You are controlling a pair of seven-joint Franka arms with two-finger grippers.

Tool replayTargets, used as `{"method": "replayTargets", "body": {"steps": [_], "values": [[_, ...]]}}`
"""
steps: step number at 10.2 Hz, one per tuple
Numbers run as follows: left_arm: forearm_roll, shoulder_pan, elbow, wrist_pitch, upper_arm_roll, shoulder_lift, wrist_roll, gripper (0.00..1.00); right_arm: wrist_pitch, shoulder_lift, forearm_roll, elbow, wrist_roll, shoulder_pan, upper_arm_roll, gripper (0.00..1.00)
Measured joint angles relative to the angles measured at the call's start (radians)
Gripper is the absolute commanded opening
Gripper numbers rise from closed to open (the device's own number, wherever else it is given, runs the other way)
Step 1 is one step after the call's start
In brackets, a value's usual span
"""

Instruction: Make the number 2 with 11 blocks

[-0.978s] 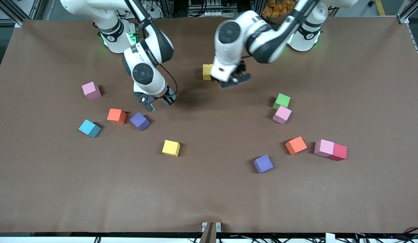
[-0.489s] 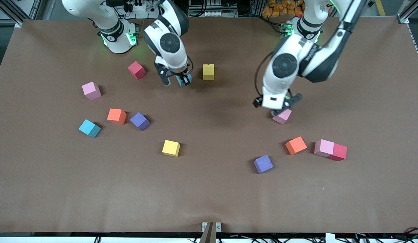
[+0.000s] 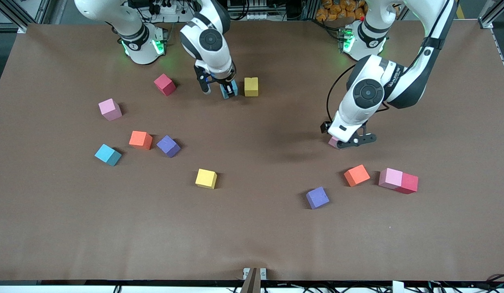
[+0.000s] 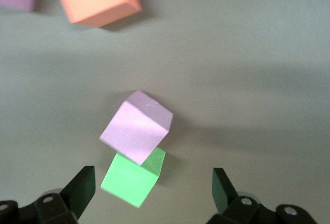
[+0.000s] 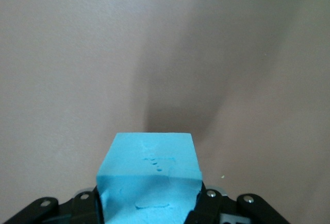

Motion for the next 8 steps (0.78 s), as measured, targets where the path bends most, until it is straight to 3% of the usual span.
{"method": "replayTargets", "body": {"steps": [2,8], "values": [[0.0,-0.001,-0.091,0.137,0.0,0.021,0.181,1.0,0.006,0.005,0.008,-0.011,0.012,-0.003,0.009,0.0],[0.003,0.008,-0.126,0.149,0.001,0.024,0.515,1.0,0.087,0.044,0.104,-0.022,0.016,-0.007,0.024,0.0]]}}
